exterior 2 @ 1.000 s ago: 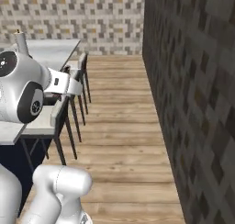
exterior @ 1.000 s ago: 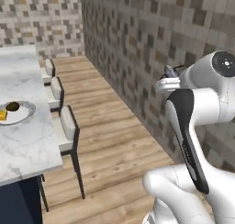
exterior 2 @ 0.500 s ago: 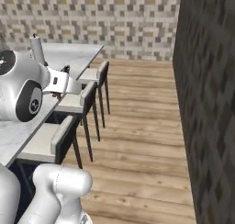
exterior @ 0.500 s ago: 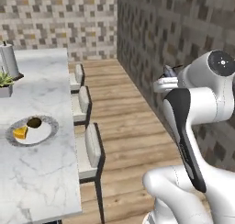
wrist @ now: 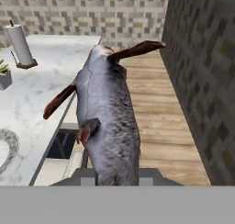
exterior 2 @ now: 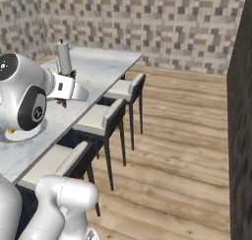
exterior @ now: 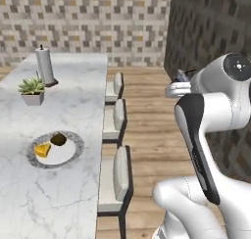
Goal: Take the cheese, fish, and avocado from the fridge and place them on the plate on the dining counter to create an appetizer plate.
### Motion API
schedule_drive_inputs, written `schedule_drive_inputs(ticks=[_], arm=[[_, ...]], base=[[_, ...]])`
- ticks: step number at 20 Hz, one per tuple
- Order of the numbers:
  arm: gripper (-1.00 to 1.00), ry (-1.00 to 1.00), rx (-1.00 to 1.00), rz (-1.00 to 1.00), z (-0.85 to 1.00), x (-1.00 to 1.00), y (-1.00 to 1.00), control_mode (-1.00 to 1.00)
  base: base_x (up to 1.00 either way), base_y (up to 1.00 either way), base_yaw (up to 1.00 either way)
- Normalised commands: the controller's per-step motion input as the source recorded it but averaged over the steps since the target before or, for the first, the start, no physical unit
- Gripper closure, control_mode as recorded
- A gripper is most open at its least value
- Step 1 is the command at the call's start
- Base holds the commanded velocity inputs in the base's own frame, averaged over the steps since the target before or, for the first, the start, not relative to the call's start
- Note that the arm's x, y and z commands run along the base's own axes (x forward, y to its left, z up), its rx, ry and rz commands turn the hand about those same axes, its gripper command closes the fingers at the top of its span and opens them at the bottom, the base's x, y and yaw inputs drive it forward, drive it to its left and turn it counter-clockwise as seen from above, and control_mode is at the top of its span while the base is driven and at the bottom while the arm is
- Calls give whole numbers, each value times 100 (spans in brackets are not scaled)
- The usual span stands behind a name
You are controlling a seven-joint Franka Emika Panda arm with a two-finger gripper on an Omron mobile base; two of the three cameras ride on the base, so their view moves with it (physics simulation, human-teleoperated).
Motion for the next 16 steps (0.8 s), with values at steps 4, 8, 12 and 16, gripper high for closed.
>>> schedule_drive_inputs(ticks=[4,8,12,16], arm=[[100,0,0,0,0,0,0,100],[100,0,0,0,0,0,0,100],[100,0,0,0,0,0,0,100],[100,0,0,0,0,0,0,100]], base=[[53,0,51],[58,-6,58],[58,-23,62],[53,-43,66]])
